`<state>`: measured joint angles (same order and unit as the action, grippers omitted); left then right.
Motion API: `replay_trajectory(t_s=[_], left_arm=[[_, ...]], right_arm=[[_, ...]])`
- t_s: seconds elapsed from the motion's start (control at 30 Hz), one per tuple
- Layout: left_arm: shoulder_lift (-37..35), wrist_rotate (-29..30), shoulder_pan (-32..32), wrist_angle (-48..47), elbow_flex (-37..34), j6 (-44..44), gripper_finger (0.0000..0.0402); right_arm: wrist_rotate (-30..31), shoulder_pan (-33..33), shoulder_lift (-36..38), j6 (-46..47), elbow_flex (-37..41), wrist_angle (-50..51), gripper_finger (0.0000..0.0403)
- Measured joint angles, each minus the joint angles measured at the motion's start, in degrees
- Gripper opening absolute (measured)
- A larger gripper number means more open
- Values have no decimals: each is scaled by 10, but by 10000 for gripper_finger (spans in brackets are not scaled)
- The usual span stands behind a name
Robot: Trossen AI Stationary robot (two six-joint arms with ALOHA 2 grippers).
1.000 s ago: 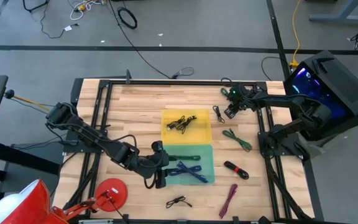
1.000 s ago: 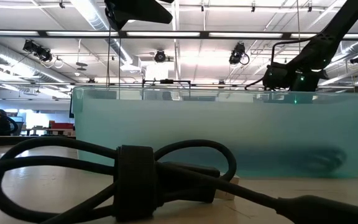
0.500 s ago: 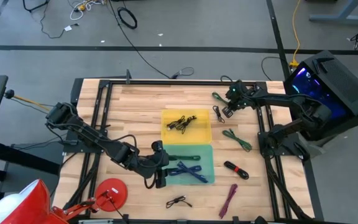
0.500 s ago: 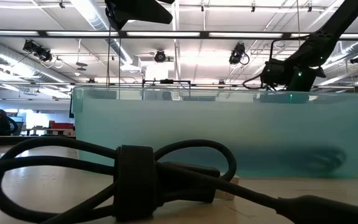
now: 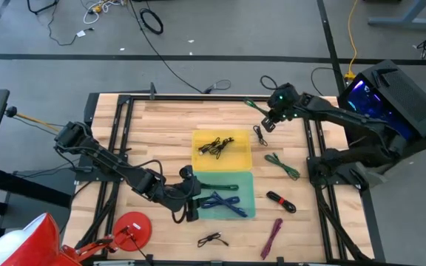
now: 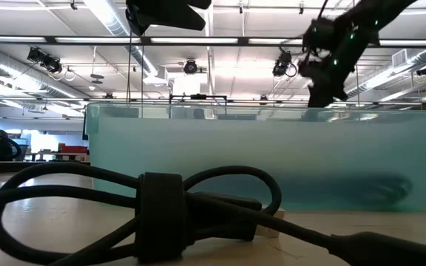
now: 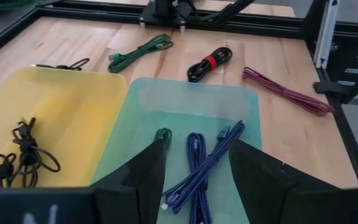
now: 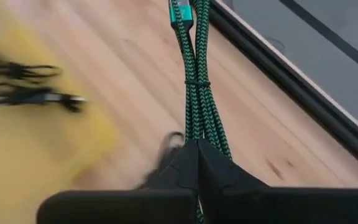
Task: Pick & Place USB Port
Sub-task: Put the striped green charger cable into the blue bin
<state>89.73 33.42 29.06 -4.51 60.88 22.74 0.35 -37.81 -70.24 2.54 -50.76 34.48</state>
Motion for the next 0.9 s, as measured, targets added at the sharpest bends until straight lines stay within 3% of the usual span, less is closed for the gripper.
replay_trajectory(t_s=[0.17, 0.37, 0.67, 0.9], left_arm=[[0, 8, 0, 0, 0, 0, 181], [0, 42, 0, 0, 0, -9, 181], [0, 73, 0, 0, 0, -16, 181], [0, 109, 0, 5, 0, -29, 181]], right_arm=[[-6, 83, 37, 31, -23, 42, 0], [-11, 231, 68, 101, -23, 46, 0], [81, 463, 54, 215, -23, 3, 0], [128, 569, -8, 277, -23, -59, 0]])
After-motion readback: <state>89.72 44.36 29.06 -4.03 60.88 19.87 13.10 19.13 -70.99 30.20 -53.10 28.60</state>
